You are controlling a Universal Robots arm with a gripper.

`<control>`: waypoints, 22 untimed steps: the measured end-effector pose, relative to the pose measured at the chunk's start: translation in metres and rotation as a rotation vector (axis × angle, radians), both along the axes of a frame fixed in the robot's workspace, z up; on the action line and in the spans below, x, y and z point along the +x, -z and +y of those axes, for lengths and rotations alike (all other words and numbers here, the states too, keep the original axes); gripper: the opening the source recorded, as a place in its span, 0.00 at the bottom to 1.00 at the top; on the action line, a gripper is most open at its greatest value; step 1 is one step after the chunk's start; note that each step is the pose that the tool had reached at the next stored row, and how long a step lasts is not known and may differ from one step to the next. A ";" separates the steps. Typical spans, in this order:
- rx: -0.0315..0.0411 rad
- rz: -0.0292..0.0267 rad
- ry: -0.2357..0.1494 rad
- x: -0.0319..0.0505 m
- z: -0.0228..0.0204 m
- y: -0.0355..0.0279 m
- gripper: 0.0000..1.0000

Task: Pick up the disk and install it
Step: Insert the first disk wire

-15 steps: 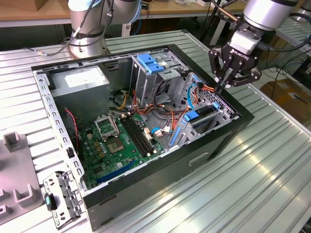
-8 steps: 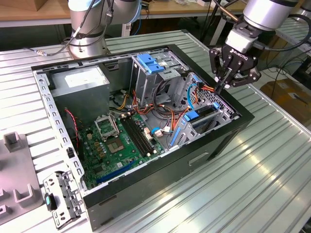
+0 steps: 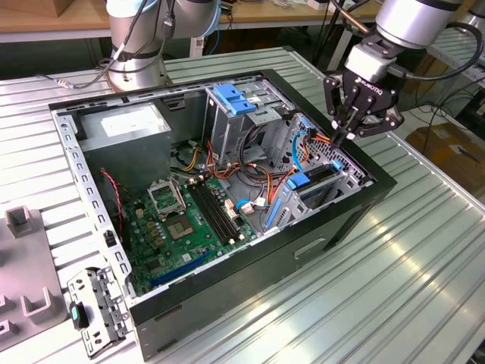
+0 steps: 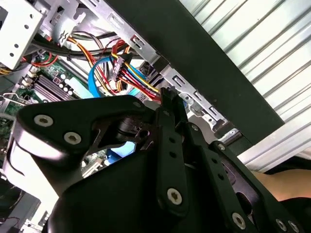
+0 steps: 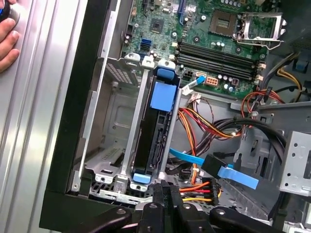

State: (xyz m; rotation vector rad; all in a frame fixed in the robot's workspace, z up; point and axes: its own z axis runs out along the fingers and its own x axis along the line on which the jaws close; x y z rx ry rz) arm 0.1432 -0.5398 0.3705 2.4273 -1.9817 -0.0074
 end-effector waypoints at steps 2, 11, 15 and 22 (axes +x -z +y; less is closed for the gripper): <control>0.0000 0.0000 0.026 -0.0001 0.0000 0.0000 0.17; 0.0003 0.0000 0.162 -0.0033 0.0000 0.0006 0.17; 0.0001 0.0000 0.162 -0.0077 0.0000 0.0005 0.17; -0.0001 0.0000 0.209 -0.0091 0.0000 0.0007 0.17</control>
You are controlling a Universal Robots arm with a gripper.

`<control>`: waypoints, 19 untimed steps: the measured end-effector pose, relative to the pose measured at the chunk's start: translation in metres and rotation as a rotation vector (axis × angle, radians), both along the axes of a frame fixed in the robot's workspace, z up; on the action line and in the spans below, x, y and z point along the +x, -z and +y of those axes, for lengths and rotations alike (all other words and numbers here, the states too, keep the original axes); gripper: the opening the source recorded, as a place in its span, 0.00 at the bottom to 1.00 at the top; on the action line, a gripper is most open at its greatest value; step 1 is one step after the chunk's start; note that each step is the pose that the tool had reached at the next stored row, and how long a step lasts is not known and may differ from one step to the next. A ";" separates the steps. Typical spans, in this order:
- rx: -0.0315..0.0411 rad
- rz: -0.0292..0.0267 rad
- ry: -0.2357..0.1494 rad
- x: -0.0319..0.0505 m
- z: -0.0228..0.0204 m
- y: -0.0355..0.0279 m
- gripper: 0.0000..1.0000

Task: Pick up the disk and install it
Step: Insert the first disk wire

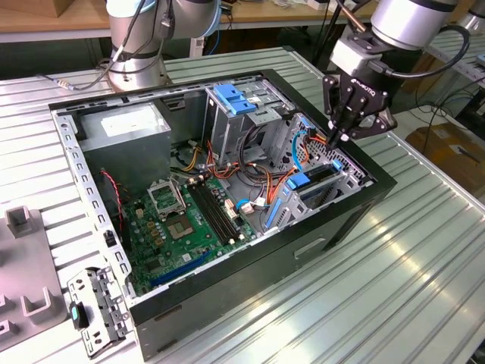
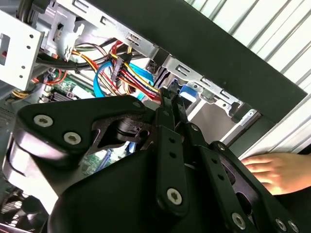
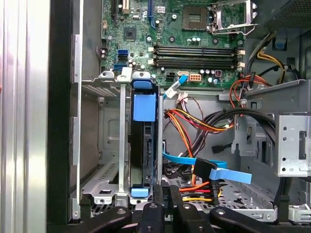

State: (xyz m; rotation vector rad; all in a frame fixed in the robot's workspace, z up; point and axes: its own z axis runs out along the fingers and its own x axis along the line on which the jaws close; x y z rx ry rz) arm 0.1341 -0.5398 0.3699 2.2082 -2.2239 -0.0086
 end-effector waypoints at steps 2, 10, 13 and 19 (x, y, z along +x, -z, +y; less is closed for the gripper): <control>0.0000 0.0000 0.035 0.0000 0.0000 0.0001 0.17; 0.0002 -0.0003 0.012 -0.0119 -0.0007 0.0051 0.17; 0.0001 -0.0046 -0.038 -0.0145 -0.0034 0.0073 0.17; 0.0001 -0.0060 -0.038 -0.0145 -0.0034 0.0073 0.17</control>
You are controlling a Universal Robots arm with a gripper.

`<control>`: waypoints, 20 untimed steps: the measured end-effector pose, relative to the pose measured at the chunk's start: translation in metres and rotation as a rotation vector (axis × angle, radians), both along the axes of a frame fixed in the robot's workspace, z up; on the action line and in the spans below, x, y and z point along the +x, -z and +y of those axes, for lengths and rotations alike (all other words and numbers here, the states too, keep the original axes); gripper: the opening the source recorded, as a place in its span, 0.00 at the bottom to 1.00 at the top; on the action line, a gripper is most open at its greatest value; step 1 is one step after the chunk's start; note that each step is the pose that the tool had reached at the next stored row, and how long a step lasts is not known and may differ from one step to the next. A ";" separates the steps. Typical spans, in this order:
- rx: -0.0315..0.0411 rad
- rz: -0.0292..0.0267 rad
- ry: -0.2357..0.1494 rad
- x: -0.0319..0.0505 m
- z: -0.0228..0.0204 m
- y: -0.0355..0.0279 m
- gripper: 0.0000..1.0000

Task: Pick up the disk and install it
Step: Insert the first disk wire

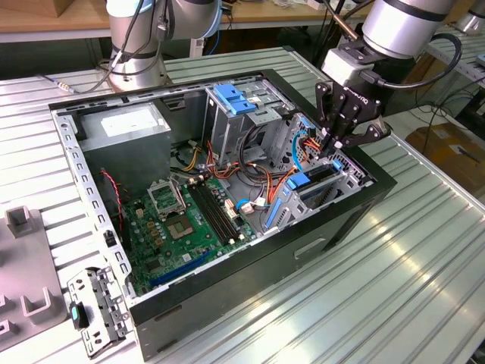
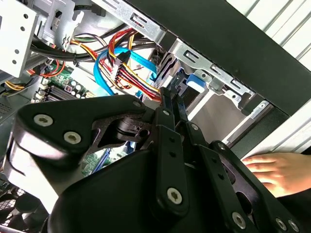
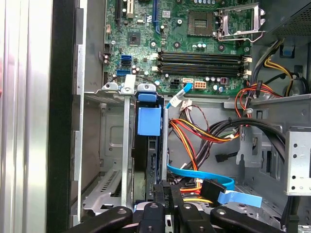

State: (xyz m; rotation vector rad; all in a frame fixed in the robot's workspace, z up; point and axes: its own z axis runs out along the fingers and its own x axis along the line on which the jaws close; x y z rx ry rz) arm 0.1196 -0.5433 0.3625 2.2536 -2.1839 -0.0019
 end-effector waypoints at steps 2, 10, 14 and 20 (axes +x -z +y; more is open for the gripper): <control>0.0000 -0.0001 0.000 0.0000 0.0000 0.0000 0.17; -0.0002 0.0000 0.011 -0.0007 -0.0015 0.0032 0.17; 0.0022 -0.0086 0.011 -0.0022 -0.0022 0.0039 0.17; 0.0023 -0.0247 0.012 -0.0058 -0.0076 0.0070 0.17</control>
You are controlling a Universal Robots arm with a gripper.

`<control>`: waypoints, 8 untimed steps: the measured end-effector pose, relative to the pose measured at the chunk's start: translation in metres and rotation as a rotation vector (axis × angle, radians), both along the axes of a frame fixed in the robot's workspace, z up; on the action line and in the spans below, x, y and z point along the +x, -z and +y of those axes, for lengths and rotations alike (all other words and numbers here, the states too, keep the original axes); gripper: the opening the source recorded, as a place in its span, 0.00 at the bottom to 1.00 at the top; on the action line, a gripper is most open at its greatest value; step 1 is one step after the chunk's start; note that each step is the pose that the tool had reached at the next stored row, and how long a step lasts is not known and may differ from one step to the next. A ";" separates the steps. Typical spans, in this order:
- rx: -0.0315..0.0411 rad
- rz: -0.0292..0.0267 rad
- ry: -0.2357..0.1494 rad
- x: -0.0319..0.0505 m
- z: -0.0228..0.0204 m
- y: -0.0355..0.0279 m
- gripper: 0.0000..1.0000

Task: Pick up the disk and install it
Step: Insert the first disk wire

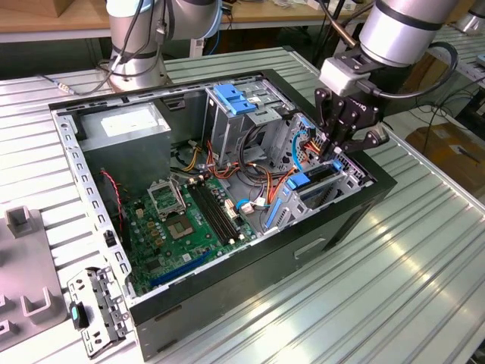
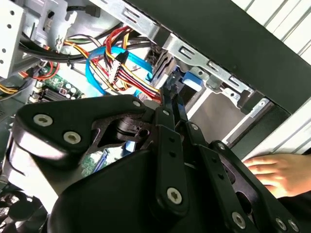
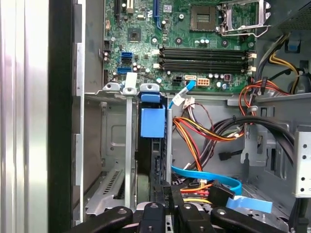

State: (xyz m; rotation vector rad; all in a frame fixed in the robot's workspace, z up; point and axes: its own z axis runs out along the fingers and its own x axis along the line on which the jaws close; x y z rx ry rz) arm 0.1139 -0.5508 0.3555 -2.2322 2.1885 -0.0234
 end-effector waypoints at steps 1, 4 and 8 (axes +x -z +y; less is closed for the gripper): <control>0.0000 0.0004 0.000 0.0000 -0.0027 0.0010 0.17; -0.0002 0.0034 -0.001 -0.0012 -0.0031 0.0035 0.17; -0.0002 0.0081 -0.001 -0.0017 -0.0032 0.0046 0.17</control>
